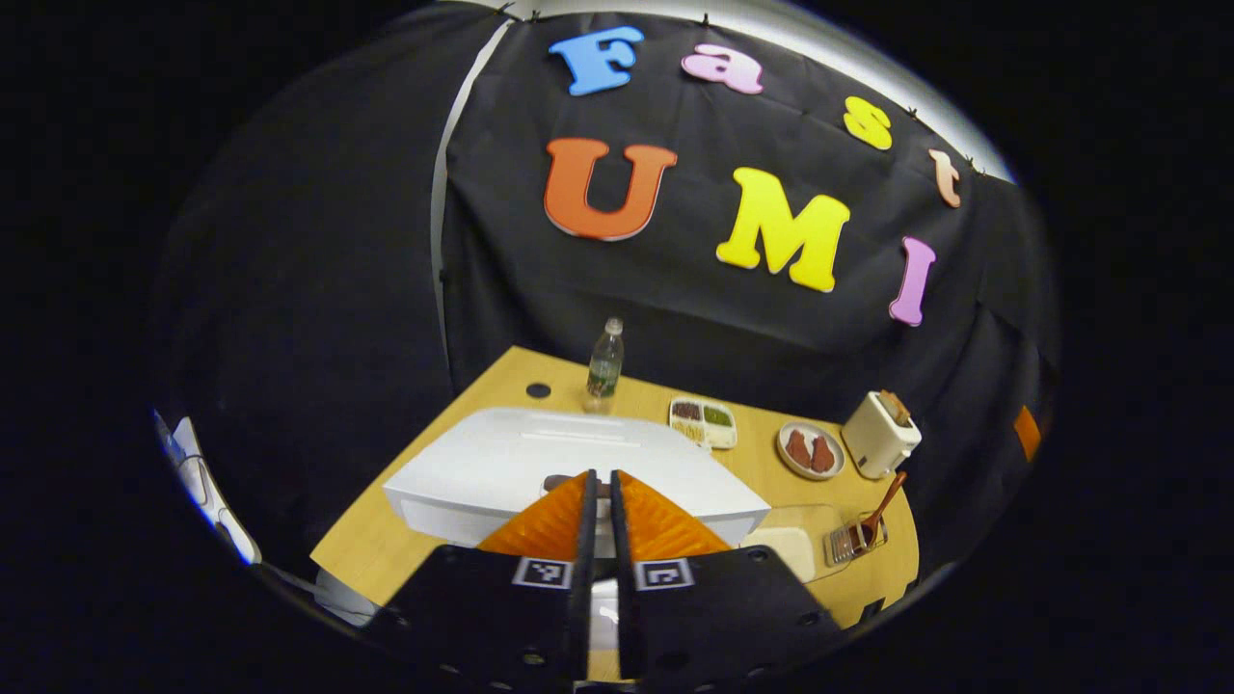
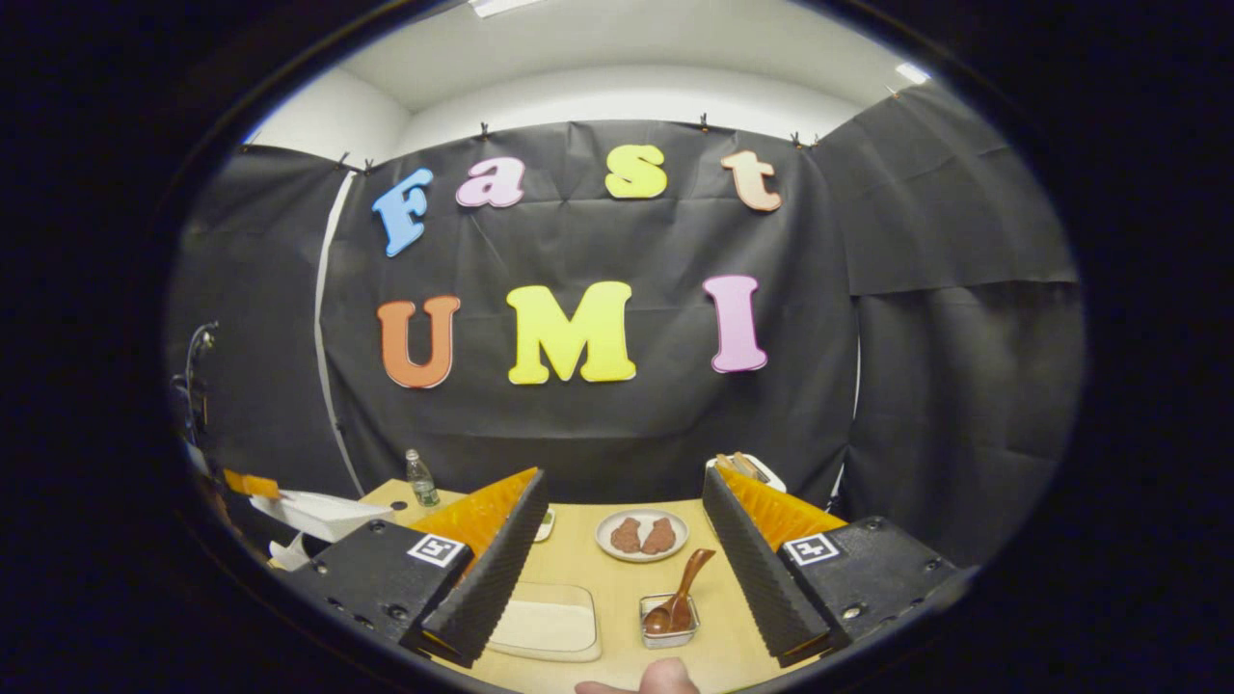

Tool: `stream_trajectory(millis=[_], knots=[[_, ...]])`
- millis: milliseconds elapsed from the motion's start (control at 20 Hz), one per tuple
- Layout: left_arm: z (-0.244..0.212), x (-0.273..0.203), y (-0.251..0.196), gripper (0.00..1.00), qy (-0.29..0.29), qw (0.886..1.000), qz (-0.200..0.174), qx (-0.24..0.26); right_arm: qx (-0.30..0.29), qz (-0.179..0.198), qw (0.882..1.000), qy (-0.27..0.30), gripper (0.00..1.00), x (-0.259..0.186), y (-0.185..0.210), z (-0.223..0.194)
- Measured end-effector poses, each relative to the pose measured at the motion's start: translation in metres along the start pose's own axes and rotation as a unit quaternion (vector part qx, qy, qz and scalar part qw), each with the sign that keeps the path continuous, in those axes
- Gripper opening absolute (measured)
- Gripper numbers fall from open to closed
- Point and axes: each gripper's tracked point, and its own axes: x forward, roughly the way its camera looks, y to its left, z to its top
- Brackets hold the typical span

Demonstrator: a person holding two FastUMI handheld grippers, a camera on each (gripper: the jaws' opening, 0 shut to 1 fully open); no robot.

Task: Close the left gripper, press the button to open the rice cooker; take a wooden spoon from the chopstick holder with the right hand, scoop a spoonful of rice and pour it into the rice cooker, then put the wooden spoon back into the chopstick holder.

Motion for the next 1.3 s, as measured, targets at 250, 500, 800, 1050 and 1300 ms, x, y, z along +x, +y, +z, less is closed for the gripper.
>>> stream_trajectory(millis=[250,500,800,1050,1300], knots=[[0.071,-0.031,-0.009,0.95,-0.122,0.992,0.016,0.016,-0.002,-0.002,1.0,-0.026,1.0,-0.014,-0.007,0.021],[0.083,-0.062,-0.019,0.95,-0.159,0.987,0.011,0.012,-0.01,0.0,0.999,-0.043,1.0,-0.033,-0.014,0.032],[0.075,-0.092,-0.029,0.95,-0.177,0.984,0.015,0.033,-0.016,0.01,0.999,-0.035,1.0,-0.045,-0.025,0.025],[0.067,-0.106,-0.038,0.95,-0.189,0.979,0.03,0.068,-0.011,0.028,1.0,-0.004,1.0,-0.041,-0.037,-0.003],[0.062,-0.105,-0.06,0.94,-0.188,0.978,0.037,0.079,0.008,0.039,0.998,0.058,1.0,-0.009,-0.065,-0.059]])
